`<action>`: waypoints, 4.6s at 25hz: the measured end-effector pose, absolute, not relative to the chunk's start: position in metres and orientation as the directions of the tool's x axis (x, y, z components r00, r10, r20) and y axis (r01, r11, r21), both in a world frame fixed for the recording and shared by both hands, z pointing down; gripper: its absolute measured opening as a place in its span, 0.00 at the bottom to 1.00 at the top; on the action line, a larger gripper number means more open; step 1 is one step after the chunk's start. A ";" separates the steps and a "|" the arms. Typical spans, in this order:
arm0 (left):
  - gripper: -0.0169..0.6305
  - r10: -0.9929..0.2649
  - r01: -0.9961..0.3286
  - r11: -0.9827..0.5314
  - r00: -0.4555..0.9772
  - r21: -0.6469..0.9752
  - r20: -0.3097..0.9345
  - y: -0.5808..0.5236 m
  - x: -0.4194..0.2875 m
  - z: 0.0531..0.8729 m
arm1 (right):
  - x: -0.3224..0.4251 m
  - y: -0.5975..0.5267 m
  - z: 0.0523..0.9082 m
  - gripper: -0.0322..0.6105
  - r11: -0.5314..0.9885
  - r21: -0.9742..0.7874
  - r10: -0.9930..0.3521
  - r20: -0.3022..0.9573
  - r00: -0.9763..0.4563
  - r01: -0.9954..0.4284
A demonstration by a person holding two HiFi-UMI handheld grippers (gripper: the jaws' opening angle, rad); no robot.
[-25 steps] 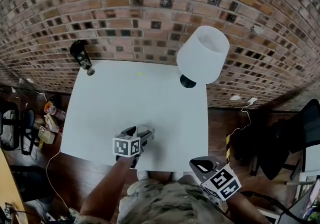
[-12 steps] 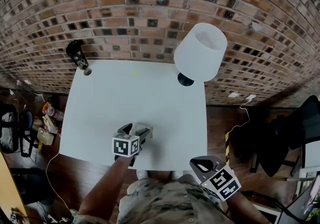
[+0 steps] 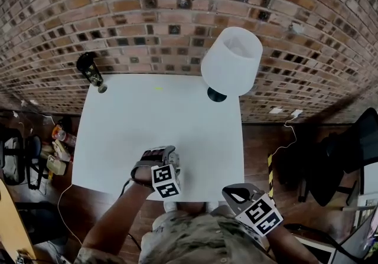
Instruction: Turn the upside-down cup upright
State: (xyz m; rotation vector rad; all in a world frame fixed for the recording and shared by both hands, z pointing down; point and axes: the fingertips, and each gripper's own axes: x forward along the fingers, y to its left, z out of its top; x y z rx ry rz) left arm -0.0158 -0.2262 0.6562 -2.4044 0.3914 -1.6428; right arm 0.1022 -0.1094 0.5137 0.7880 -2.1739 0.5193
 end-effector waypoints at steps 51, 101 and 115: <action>0.48 -0.516 -0.656 -0.745 0.679 0.117 0.523 -0.238 -0.052 0.654 | 0.076 -0.101 0.516 0.05 0.754 -0.115 -0.307 0.809 -0.502 -0.647; 0.53 -0.734 -0.838 -0.516 0.540 0.178 0.411 0.284 0.033 0.397 | 0.185 0.218 0.459 0.13 0.899 -0.176 -0.240 0.567 -0.788 -0.401; 0.52 -0.725 -0.827 -0.500 0.562 0.257 0.397 0.457 -0.064 0.401 | 0.087 0.392 0.403 0.15 0.901 -0.119 -0.301 0.522 -0.798 -0.418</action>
